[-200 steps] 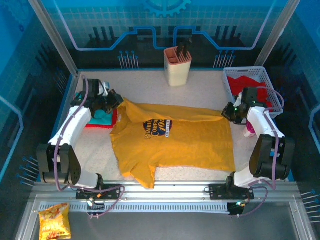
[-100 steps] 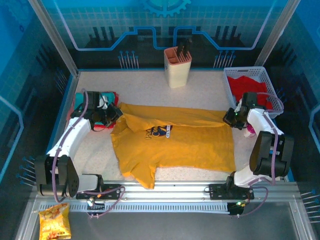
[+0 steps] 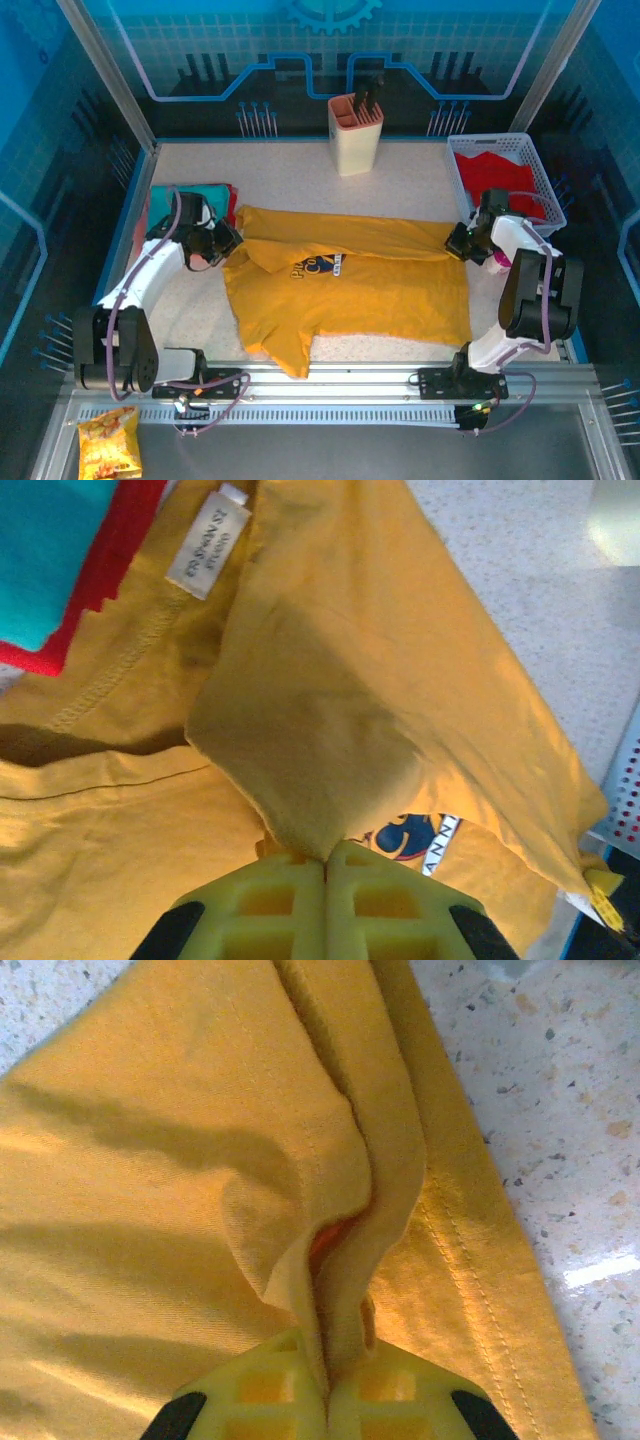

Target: Fold and stack the t-shirts

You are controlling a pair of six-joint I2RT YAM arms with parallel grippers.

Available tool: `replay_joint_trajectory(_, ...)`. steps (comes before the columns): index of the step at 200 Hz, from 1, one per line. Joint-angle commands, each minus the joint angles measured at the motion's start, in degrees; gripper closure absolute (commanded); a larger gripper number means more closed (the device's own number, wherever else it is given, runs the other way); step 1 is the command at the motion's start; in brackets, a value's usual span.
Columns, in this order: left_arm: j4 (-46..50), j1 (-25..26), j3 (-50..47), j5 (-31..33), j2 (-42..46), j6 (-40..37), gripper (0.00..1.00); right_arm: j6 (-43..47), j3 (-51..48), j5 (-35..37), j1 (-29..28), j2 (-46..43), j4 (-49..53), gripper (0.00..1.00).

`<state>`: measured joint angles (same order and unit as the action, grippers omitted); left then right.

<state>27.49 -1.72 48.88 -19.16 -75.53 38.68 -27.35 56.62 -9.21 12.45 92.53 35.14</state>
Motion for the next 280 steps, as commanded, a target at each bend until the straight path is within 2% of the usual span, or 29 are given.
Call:
replay_joint_trajectory(1, -0.5, -0.4, -2.3, 1.9, -1.8, -1.3, 1.00, 0.2, -0.2, 0.7, 0.9, 1.6, 0.9, 1.00)
replay_joint_trajectory(24, -1.1, -0.4, -3.4, 2.0, -3.6, -1.4, 1.00, 0.3, -0.1, 0.5, 0.9, 2.1, 1.1, 0.96)
replay_joint_trajectory(54, -0.7, -0.4, -4.2, 3.1, -6.2, -2.0, 1.00, 0.5, 0.0, 0.3, 0.8, 0.6, 1.2, 0.74)
replay_joint_trajectory(68, 0.4, -0.4, -3.9, 4.8, -7.2, -2.8, 0.94, 0.6, 0.2, -0.1, 0.5, -0.5, 1.4, 0.61)
replay_joint_trajectory(75, 1.2, -0.4, -3.6, 5.5, -7.8, -3.3, 0.88, 0.9, 0.4, -0.2, 0.3, -0.9, 1.6, 0.53)
replay_joint_trajectory(90, 3.5, -0.4, -2.7, 7.0, -8.9, -4.5, 0.62, 0.9, 0.9, -0.1, -0.4, -2.1, 2.4, 0.42)
replay_joint_trajectory(104, 5.9, -0.4, -2.1, 9.4, -8.8, -5.6, 0.45, 1.0, 1.0, -0.6, -1.2, -3.9, 2.5, 0.29)
replay_joint_trajectory(111, 6.7, -0.3, -2.1, 10.5, -8.3, -5.9, 0.39, 0.9, 1.1, -0.6, -1.9, -4.7, 2.5, 0.26)
replay_joint_trajectory(121, 7.2, -0.3, -2.1, 10.8, -7.2, -6.6, 0.36, 0.9, 1.3, -0.8, -2.7, -6.2, 2.6, 0.24)
replay_joint_trajectory(131, 8.4, 0.7, -1.4, 11.3, -6.1, -7.6, 0.35, 0.8, 1.3, -1.0, -3.6, -7.6, 2.4, 0.20)
replay_joint_trajectory(145, 10.1, 4.1, 0.1, 14.3, -3.9, -8.6, 0.35, 0.8, 1.5, -1.2, -4.8, -8.9, 2.3, 0.19)
replay_joint_trajectory(166, 9.1, 10.1, 0.4, 15.1, -0.3, -8.5, 0.41, 0.6, 1.9, -1.8, -6.1, -9.9, 2.7, 0.18)
replay_joint_trajectory(203, 0.3, 17.0, -4.7, 15.4, 3.2, -5.2, 0.51, 0.5, 1.9, -2.3, -7.4, -11.2, 2.6, 0.18)
replay_joint_trajectory(244, -6.6, 20.3, -6.7, 16.3, -2.5, -4.8, 0.54, 0.3, 2.0, -3.2, -7.7, -11.9, 2.6, 0.18)
replay_joint_trajectory(280, -6.6, 21.6, -5.3, 17.2, -8.4, -3.7, 0.55, 0.5, 2.1, -3.2, -7.7, -12.4, 2.9, 0.18)
